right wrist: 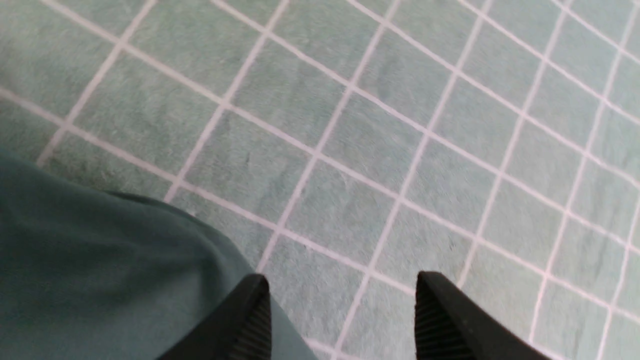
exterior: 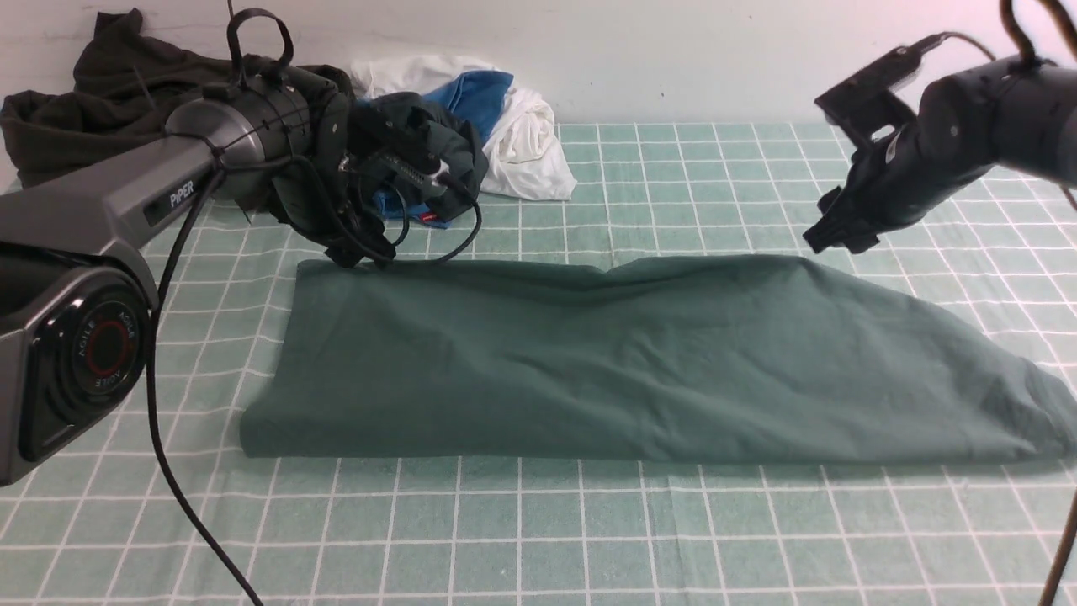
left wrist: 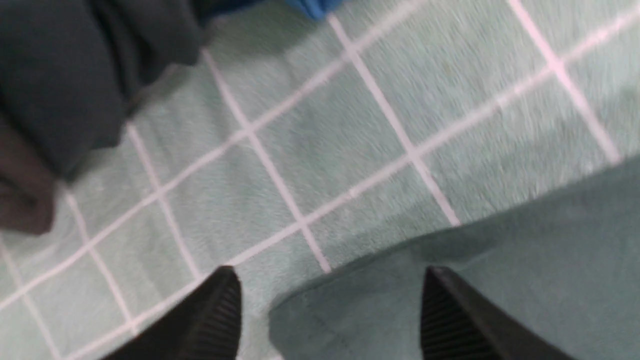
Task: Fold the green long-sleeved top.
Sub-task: Use both arms to drag the lower edge of the fabric forward and fold it over the upper edge, then use the right arm to clamp the right edge of the fabric
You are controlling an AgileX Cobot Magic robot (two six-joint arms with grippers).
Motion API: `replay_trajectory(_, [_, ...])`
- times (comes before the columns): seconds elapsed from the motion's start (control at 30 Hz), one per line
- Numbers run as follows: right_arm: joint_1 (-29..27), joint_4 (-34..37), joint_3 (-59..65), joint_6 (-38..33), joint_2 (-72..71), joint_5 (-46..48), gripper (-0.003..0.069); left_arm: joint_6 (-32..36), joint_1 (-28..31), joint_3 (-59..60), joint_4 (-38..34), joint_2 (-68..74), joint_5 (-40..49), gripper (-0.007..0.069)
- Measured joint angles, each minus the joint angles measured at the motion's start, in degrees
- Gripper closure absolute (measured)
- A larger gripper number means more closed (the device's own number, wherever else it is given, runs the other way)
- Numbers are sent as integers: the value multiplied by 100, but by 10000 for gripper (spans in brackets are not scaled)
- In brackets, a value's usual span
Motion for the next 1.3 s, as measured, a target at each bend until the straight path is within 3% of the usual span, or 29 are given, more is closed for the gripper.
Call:
replay_trajectory(0.1, [-8,116,-39,196,-163,526,263,-514,-17,-441,0,-30,460,132])
replay_trajectory(0.2, [-20,346,-45,185,-277,1225,262,-780,-70,-851,0,-131,1220,174])
replay_trajectory(0.37, [-275,639,295,172,-516,1993,262,-656,-226,-962,-332,-376,1992,393])
replay_trajectory(0.5, [-678,919,1200,180,-1160,1741,262,-282,-252,-500,-1098,-471,2027,582])
replay_trajectory(0.57, [-976,939,1627,281,-1461,1496,262,-135,-252,-152,-1355,-471,2032,610])
replay_trajectory(0.83, [-2146,1067,2534,593,-1271,763,217,10,-241,1226,-1418,-471,2025,628])
replay_trajectory(1.1, [-2215,1365,2541,382,-653,446,162,-48,-153,1397,-1450,-581,1894,628])
replay_trajectory(1.2, [-2215,1445,2534,256,-637,438,185,-48,-127,1429,-1356,-699,1900,628])
replay_trajectory(1.3, [-2215,1520,2534,214,-637,443,309,-50,-118,1441,-1303,-1130,1913,628])
